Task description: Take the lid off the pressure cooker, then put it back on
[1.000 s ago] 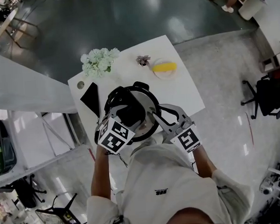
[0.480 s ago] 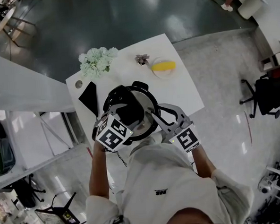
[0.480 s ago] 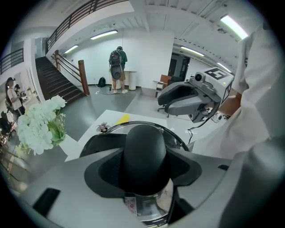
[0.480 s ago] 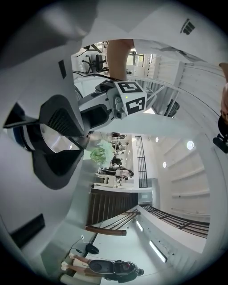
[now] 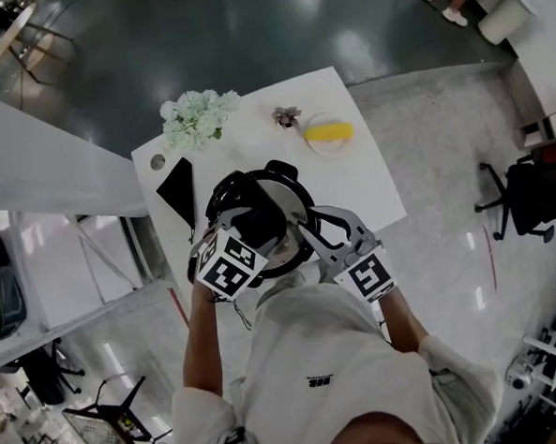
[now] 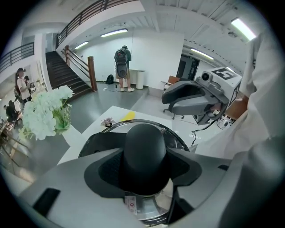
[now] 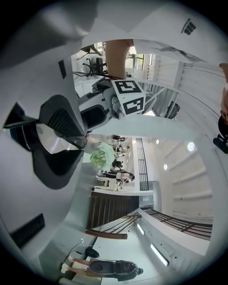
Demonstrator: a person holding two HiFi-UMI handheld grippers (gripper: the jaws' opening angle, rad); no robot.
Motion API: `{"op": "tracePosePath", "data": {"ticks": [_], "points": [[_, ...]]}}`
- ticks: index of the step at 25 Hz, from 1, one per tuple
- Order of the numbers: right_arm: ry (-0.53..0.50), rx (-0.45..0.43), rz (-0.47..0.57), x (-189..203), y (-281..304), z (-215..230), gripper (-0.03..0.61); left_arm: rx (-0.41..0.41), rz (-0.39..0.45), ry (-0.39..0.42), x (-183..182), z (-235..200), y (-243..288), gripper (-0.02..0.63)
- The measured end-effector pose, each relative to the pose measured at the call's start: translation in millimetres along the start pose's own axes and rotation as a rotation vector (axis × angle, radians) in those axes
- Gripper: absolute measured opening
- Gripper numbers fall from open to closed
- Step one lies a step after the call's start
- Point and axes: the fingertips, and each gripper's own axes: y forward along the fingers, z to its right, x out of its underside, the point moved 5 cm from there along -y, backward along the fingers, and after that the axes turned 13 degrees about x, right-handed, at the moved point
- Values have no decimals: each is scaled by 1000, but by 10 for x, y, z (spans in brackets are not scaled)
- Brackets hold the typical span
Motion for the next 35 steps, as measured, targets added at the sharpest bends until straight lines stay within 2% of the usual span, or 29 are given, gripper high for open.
{"op": "tracePosePath", "data": {"ticks": [3, 8, 12, 16, 19, 24, 35], "points": [[-36, -18, 37, 33, 52, 6, 98, -1, 2, -5, -10, -11, 23, 288], [-6, -30, -12, 23, 65, -14, 98, -5, 12, -8, -7, -1, 18, 288], [-43, -47, 20, 66, 118, -1, 98, -13, 21, -9, -7, -3, 13, 288], [-24, -57, -5, 59, 121, 8, 97, -31, 29, -27, -8, 9, 22, 288], [-52, -79, 19, 77, 147, 14, 97, -49, 38, -47, -9, 15, 26, 288], [-28, -101, -24, 37, 152, 22, 97, -80, 55, -83, -7, 17, 28, 288], [-60, -181, -17, 31, 204, 100, 95, -185, 106, -216, 6, 25, 30, 288]]}}
